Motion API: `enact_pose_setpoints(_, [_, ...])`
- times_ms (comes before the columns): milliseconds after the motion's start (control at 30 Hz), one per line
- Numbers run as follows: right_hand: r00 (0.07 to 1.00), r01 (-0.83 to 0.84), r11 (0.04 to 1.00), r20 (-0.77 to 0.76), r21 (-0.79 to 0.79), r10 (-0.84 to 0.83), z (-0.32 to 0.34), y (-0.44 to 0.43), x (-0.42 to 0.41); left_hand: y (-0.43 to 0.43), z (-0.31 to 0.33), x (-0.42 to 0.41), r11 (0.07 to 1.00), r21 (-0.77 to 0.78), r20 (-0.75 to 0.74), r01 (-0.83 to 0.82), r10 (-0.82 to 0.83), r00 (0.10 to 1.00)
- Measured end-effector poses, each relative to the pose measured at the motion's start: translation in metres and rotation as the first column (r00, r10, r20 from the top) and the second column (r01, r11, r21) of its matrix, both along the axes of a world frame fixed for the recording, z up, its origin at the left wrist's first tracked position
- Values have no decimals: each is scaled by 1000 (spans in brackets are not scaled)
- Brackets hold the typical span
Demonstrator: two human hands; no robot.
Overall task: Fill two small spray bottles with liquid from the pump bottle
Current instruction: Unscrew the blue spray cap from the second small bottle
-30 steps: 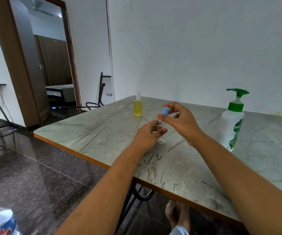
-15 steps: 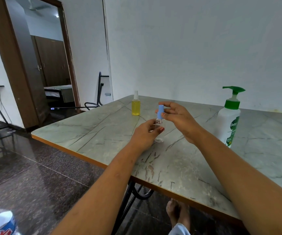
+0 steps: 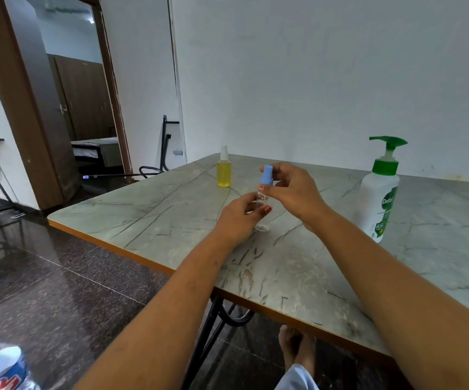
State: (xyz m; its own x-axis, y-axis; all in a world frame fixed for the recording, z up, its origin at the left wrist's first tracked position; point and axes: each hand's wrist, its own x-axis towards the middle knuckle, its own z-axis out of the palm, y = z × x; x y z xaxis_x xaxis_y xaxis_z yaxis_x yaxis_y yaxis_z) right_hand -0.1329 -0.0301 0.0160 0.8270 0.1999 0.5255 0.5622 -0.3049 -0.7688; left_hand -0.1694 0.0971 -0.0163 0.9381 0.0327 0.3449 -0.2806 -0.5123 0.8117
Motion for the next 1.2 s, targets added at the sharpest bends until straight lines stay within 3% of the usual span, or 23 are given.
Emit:
enact_pose_setpoints(300, [992,-118,958,-11,261,125,9,-6,-4,-1,-1,-1,1000,6,-9,-23,23,1000])
enact_pose_setpoints(467, [983,23,810,132,586,-124,27,-11,-12,1,1,-1,993,-11,17,-116,116,993])
enact_pose_setpoints(533, [945,56,768,215,638,-247,29,-14,-16,1,1,-1,989,-15,18,-145,145,989])
enact_pose_setpoints(633, [902,191,837,244,513,-355,18,-18,-11,1,0,-2,988,-11,14,-154,154,988])
enact_pose_setpoints(733, [921,344,906,99,244,-376,-1,-28,6,1,1,-3,988,-14,12,-152,152,988])
enact_pose_setpoints(900, [925,322,917,-129,-234,-357,-25,-39,18,0,1,-5,990,-35,24,-137,138,990])
enact_pose_setpoints(1200, [925,254,897,-180,-362,-334,-27,-34,14,-1,1,-6,992,-28,16,-126,126,992])
